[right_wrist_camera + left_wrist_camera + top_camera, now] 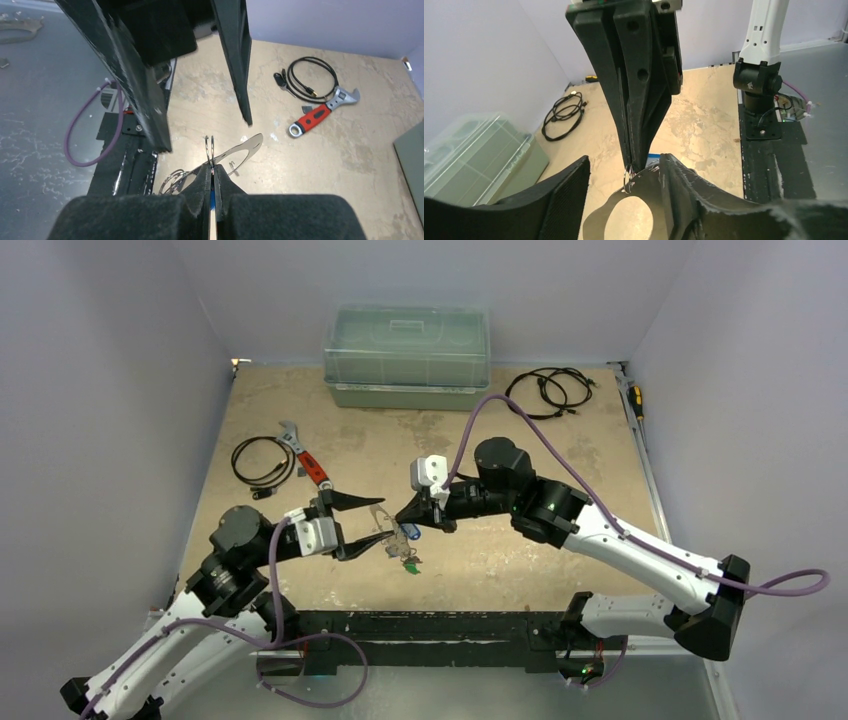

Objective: Put the keys on the keyring

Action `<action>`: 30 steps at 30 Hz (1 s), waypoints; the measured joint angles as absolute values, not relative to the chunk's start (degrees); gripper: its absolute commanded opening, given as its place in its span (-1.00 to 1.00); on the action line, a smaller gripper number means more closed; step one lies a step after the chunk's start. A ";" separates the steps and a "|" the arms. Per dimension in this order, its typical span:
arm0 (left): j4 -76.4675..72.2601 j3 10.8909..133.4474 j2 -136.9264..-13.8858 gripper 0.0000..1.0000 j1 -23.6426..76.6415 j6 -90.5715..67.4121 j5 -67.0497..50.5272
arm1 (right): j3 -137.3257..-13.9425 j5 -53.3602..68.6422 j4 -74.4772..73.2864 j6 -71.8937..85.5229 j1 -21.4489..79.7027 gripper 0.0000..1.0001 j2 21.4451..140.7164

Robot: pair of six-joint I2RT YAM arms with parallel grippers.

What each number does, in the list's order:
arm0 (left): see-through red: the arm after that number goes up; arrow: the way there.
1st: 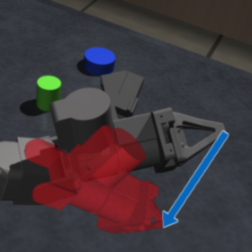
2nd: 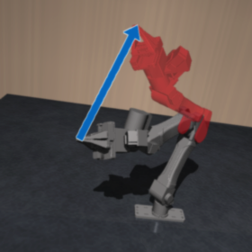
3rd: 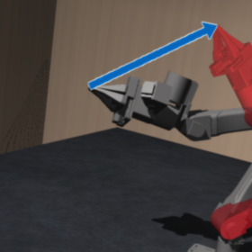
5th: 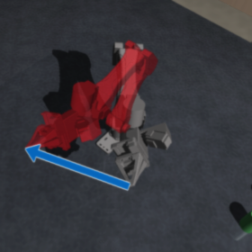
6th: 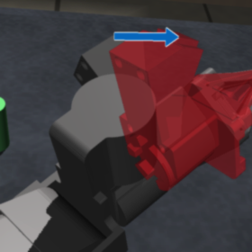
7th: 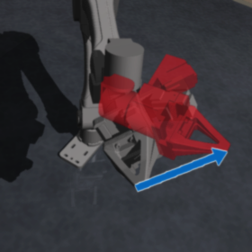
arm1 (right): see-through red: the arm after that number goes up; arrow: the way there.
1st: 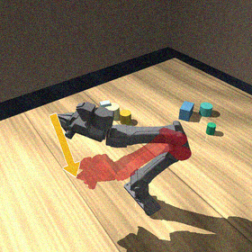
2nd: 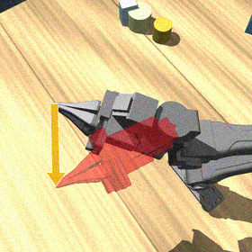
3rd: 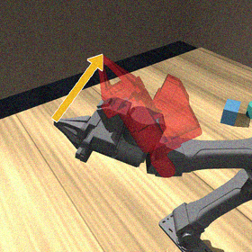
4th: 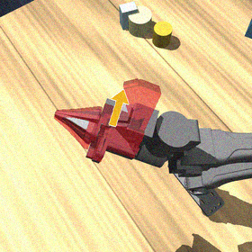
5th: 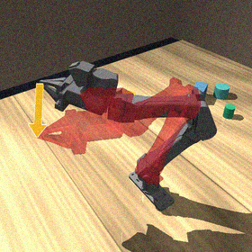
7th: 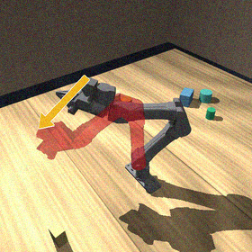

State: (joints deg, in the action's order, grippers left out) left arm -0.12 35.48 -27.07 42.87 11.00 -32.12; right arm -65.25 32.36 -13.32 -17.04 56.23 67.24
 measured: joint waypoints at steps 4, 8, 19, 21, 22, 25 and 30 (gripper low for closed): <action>10.04 43.75 -29.06 0.15 42.87 14.74 -31.27 | -65.58 29.93 -14.85 -17.34 56.23 -1.00 67.22; 19.57 51.90 -31.97 0.07 42.87 18.35 -30.59 | -65.67 27.97 -16.34 -17.80 56.23 -1.00 67.18; 34.72 61.34 -44.64 -0.06 42.87 21.87 -32.23 | -66.39 24.51 -19.94 -19.18 56.93 -1.00 67.16; 35.38 61.41 -46.06 -0.08 42.87 21.87 -32.84 | -66.43 24.36 -19.97 -19.20 57.21 -1.00 67.11; 35.68 61.41 -46.59 -0.08 42.87 21.87 -32.91 | -66.43 24.16 -20.03 -19.22 57.39 -1.00 67.05; 35.73 61.41 -47.62 -0.09 42.87 22.06 -32.99 | -66.43 23.57 -20.12 -19.27 57.58 -1.00 66.83; 35.64 61.41 -48.69 -0.10 42.87 22.24 -32.80 | -66.43 23.46 -20.23 -19.42 57.74 -1.00 65.49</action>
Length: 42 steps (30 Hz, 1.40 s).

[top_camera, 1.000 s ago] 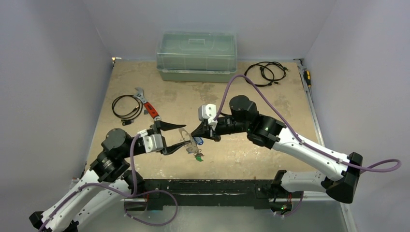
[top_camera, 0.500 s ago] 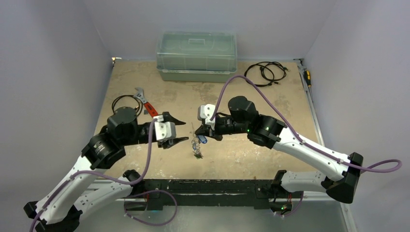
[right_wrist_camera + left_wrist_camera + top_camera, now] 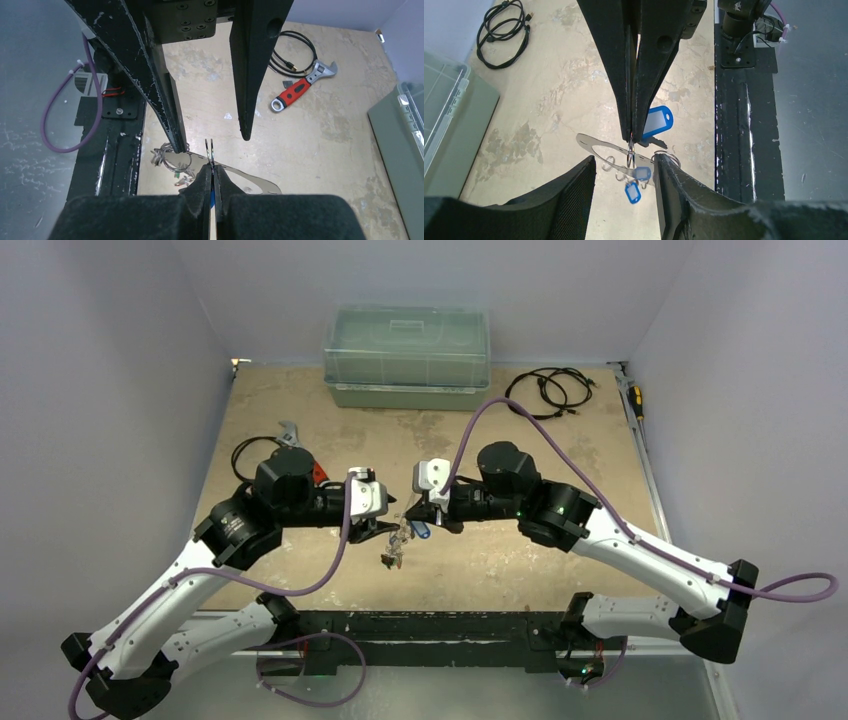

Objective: Put the keys on the keyring

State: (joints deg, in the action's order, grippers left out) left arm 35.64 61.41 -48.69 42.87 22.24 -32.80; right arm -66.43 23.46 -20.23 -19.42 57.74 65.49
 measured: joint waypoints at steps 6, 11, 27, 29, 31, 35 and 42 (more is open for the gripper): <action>35.51 61.41 -48.75 -0.11 42.87 22.81 -32.56 | -66.43 23.49 -20.23 -19.51 57.74 -1.00 65.28; 35.38 61.41 -49.41 -0.16 42.87 23.20 -33.82 | -66.43 23.46 -20.27 -19.51 57.95 -1.00 65.28; 33.98 61.32 -50.68 -0.37 42.94 23.14 -36.60 | -66.43 23.29 -20.62 -19.57 58.87 -1.00 65.28; 33.98 61.32 -50.65 -0.23 42.94 23.16 -36.40 | -66.43 23.27 -20.62 -19.55 58.87 -1.00 65.28; 33.98 61.32 -50.57 -0.19 42.94 23.22 -35.99 | -66.43 23.27 -20.62 -19.55 58.96 -1.00 65.28; 34.09 61.30 -49.58 -0.23 42.94 23.24 -34.92 | -66.43 23.27 -20.64 -19.55 59.16 -1.00 65.28; 34.28 61.30 -48.47 -0.27 42.94 23.24 -34.33 | -66.43 23.27 -20.64 -19.55 59.24 -1.00 65.28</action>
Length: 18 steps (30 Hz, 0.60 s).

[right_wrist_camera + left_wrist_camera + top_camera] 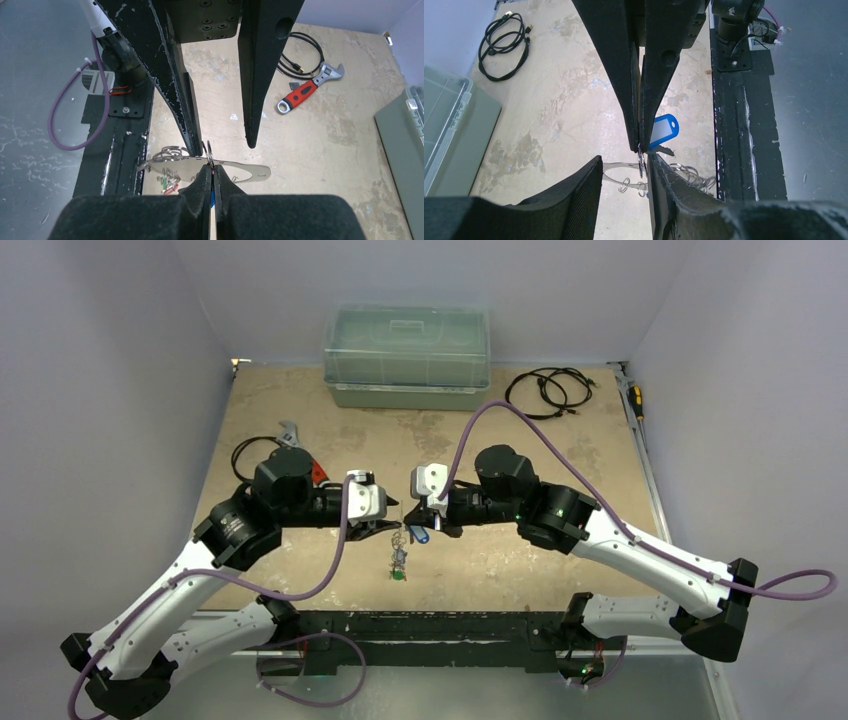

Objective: Put the keys on the keyring

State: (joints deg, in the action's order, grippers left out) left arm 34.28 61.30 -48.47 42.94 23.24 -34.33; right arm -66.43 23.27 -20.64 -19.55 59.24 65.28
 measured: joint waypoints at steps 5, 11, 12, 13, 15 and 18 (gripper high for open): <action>35.00 61.30 -48.84 -0.35 42.94 23.40 -34.41 | -66.43 23.27 -20.64 -19.55 59.24 -1.00 65.28; 35.33 61.30 -49.67 -0.46 42.94 23.42 -34.72 | -66.43 23.27 -20.64 -19.55 59.27 -1.00 65.28; 35.31 61.30 -49.78 -0.49 42.94 23.42 -34.85 | -66.43 23.27 -20.64 -19.55 59.27 -1.00 65.28; 35.31 61.30 -49.91 -0.52 42.94 23.42 -34.96 | -66.43 23.27 -20.64 -19.55 59.27 -1.00 65.28; 35.31 61.30 -50.28 -0.63 42.94 23.44 -35.31 | -66.43 23.29 -20.64 -19.57 59.27 -1.00 65.28; 35.42 61.30 -50.78 -0.89 42.94 23.44 -35.94 | -66.43 23.18 -20.88 -19.57 59.24 -1.00 65.28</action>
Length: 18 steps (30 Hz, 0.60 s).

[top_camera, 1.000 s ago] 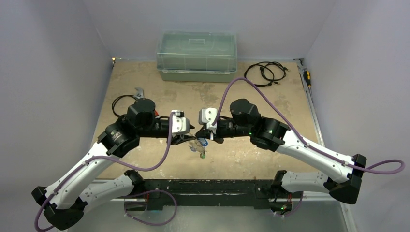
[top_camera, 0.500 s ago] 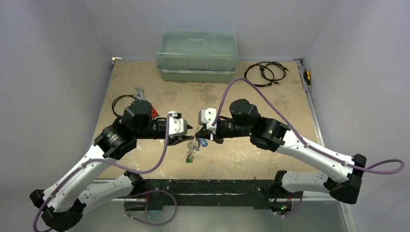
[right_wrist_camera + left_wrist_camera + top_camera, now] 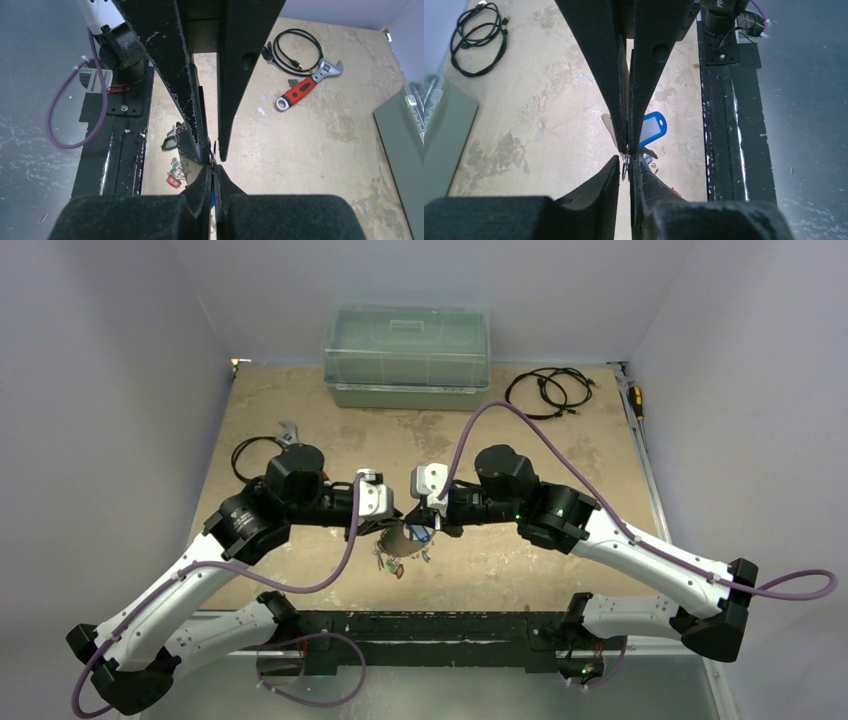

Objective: Put the keys on the keyring

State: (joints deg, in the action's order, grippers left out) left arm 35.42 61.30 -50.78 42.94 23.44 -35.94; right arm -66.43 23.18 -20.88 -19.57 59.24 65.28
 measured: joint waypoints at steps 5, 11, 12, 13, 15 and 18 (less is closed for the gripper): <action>35.79 61.30 -51.42 -1.00 43.24 23.53 -37.08 | -66.43 22.96 -21.61 -19.59 59.20 -1.00 65.21; 34.83 60.82 -50.81 -1.00 43.24 23.29 -37.60 | -66.41 22.96 -21.47 -19.38 59.22 -0.08 64.73; 34.26 60.36 -50.43 -1.00 43.24 23.20 -37.71 | -66.39 22.94 -21.23 -19.62 59.24 0.00 64.40; 33.08 59.42 -49.78 -1.00 43.24 23.11 -37.76 | -66.19 22.98 -20.43 -19.73 59.31 0.04 63.66; 31.40 57.78 -48.84 -1.00 43.24 23.05 -37.80 | -65.63 23.05 -18.92 -19.44 59.48 0.07 62.00; 29.26 55.18 -47.48 -1.00 43.24 22.96 -37.95 | -64.49 23.22 -16.64 -19.07 59.64 0.07 58.94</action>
